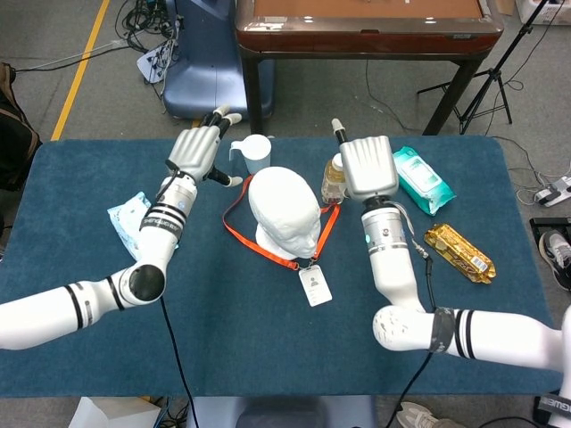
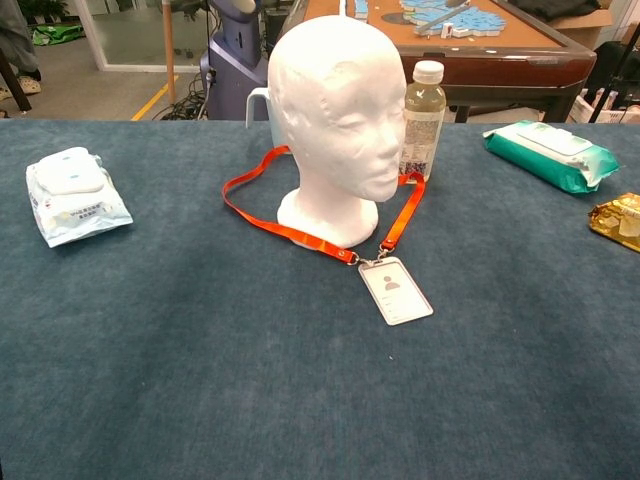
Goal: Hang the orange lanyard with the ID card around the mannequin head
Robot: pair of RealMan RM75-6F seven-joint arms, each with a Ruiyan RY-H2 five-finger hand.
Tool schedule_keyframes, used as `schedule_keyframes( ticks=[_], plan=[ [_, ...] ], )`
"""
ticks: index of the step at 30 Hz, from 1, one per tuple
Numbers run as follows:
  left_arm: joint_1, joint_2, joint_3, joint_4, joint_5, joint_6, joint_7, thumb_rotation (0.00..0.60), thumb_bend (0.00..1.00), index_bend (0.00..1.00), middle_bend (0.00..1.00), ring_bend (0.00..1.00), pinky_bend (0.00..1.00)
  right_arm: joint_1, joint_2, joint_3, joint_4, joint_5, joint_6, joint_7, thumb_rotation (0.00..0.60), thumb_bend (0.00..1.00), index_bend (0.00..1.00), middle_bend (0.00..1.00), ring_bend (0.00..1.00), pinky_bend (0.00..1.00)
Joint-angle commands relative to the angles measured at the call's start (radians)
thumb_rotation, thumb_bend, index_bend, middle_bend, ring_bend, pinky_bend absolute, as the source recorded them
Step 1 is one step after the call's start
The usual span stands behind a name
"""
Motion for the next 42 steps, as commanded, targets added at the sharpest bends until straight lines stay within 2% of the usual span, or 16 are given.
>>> schedule_keyframes(
  ticks=[1,9,14,20,25,31,35,38,42],
  plan=[
    [0.067,0.069,-0.006,-0.085,0.068,0.018,-0.069,0.6,0.0,0.0,0.0,0.02,0.24,-0.053,0.059,-0.033,-0.073,-0.076,-0.002,0.061,0.6,0.0,0.0,0.93,0.99,1.0],
    [0.241,0.206,0.004,-0.26,0.254,0.11,-0.22,0.6,0.0,0.0,0.0,0.02,0.24,-0.191,0.191,-0.122,-0.205,-0.288,-0.009,0.212,0.6,0.0,0.03,0.73,0.84,1.0],
    [0.353,0.294,0.043,-0.356,0.355,0.16,-0.273,0.6,0.0,0.0,0.0,0.02,0.24,-0.298,0.281,-0.199,-0.274,-0.467,-0.001,0.31,0.6,0.0,0.09,0.65,0.75,0.97],
    [0.483,0.361,0.119,-0.439,0.49,0.239,-0.307,0.6,0.0,0.0,0.0,0.02,0.24,-0.421,0.357,-0.288,-0.297,-0.645,0.024,0.407,0.6,0.0,0.1,0.65,0.75,0.96],
    [0.6,0.408,0.197,-0.487,0.609,0.295,-0.345,0.6,0.0,0.0,0.01,0.02,0.24,-0.521,0.393,-0.366,-0.27,-0.801,0.037,0.501,0.6,0.0,0.1,0.66,0.75,0.96],
    [0.728,0.401,0.275,-0.487,0.745,0.413,-0.38,0.6,0.01,0.01,0.02,0.03,0.24,-0.606,0.409,-0.449,-0.229,-0.915,0.017,0.529,0.6,0.0,0.1,0.69,0.77,0.96],
    [0.797,0.377,0.313,-0.46,0.816,0.485,-0.399,0.6,0.03,0.03,0.03,0.05,0.24,-0.632,0.408,-0.478,-0.212,-0.949,-0.017,0.522,0.6,0.0,0.1,0.73,0.82,0.97],
    [0.84,0.361,0.335,-0.438,0.846,0.522,-0.409,0.6,0.06,0.05,0.04,0.06,0.24,-0.633,0.399,-0.488,-0.202,-0.946,-0.07,0.506,0.6,0.07,0.1,0.76,0.85,0.98],
    [0.884,0.34,0.356,-0.404,0.881,0.557,-0.423,0.6,0.12,0.06,0.05,0.07,0.24,-0.609,0.37,-0.487,-0.189,-0.902,-0.166,0.462,0.6,0.24,0.1,0.81,0.91,1.0]
  ],
)
